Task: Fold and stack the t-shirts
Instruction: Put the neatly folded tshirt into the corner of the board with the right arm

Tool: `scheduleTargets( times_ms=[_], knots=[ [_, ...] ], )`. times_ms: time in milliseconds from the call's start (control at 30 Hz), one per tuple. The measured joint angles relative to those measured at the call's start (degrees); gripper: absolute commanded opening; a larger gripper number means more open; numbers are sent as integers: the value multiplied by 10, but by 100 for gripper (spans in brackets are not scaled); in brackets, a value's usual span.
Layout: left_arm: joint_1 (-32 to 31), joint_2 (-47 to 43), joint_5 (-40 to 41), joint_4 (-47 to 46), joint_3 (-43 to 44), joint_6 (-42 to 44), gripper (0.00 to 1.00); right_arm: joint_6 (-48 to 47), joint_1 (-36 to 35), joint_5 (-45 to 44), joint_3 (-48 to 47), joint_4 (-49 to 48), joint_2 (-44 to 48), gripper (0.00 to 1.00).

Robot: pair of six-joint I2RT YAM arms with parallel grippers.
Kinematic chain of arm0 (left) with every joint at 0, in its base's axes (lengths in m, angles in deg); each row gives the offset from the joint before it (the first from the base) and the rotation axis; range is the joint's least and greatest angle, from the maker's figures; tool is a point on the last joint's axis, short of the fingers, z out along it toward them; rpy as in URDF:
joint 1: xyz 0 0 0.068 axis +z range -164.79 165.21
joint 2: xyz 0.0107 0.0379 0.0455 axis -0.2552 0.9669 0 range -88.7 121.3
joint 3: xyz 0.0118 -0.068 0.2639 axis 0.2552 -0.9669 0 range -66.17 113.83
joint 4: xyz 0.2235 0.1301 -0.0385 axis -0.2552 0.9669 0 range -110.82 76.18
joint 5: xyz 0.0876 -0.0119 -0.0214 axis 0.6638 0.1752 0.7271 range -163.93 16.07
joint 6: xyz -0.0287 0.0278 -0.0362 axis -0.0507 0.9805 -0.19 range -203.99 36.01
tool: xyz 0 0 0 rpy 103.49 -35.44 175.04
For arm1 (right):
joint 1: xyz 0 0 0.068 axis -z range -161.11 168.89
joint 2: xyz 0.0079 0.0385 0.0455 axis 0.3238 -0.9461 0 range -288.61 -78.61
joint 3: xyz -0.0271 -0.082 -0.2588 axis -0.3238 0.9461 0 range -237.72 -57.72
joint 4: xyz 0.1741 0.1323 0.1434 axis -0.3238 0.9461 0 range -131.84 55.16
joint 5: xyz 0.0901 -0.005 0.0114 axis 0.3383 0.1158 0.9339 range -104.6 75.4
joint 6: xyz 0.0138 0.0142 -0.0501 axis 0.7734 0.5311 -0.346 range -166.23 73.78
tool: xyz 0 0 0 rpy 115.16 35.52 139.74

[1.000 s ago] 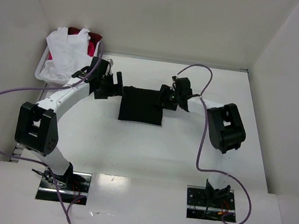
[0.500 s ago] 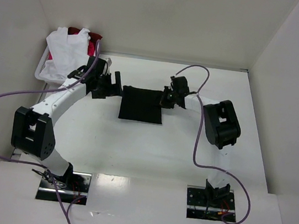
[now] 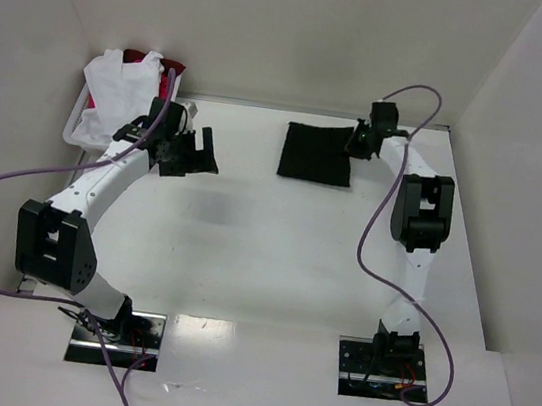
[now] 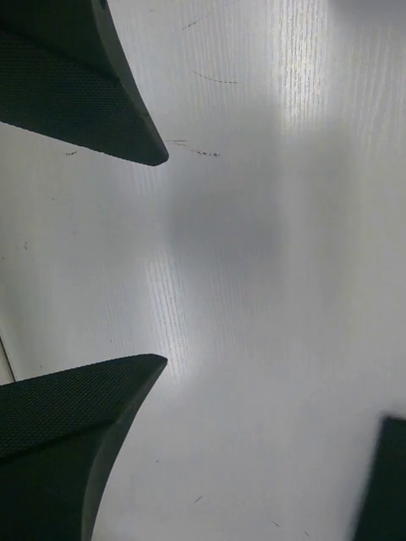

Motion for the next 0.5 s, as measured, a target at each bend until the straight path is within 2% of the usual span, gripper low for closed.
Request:
scheduleTargets(
  times_ms=[167, 367, 500],
  knots=[
    [1, 10, 1, 18, 15, 10, 100, -64, 68, -49, -183, 91, -81, 0],
    [5, 43, 10, 37, 49, 15, 100, -137, 108, -106, -410, 209, -183, 0],
    [5, 60, 18, 57, 70, 16, 100, -166, 129, -134, -457, 249, -196, 0]
  ],
)
